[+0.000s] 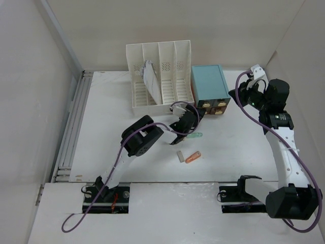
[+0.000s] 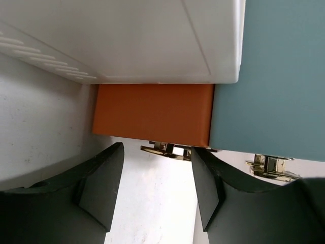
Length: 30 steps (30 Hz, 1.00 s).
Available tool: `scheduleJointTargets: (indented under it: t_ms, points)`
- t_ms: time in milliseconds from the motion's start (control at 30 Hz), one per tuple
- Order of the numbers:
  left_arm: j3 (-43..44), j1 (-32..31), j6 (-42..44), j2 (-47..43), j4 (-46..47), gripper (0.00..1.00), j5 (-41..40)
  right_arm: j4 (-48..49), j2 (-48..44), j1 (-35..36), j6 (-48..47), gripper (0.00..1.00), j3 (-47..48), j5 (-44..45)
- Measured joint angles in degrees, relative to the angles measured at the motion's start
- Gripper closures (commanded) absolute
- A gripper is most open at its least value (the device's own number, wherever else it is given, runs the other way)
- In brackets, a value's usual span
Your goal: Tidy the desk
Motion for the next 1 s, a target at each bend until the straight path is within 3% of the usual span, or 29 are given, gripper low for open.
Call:
scheduleJointTargets:
  t_ms: [167,433,1000]
  points:
    - [0.83,0.0,-0.02,0.92,0.5,0.53,0.33,0.0,0.0,0.0,0.0,0.87,0.0,0.02]
    - [2.1,0.0,-0.02,1.55,0.61,0.71,1.09,0.0,0.0,0.0,0.0,0.87,0.0,0.0]
    - [-5.35,-1.77,-0.74,1.05,10.91,0.75,1.75,0.02,0.0,0.0,0.0,0.87,-0.48,0.0]
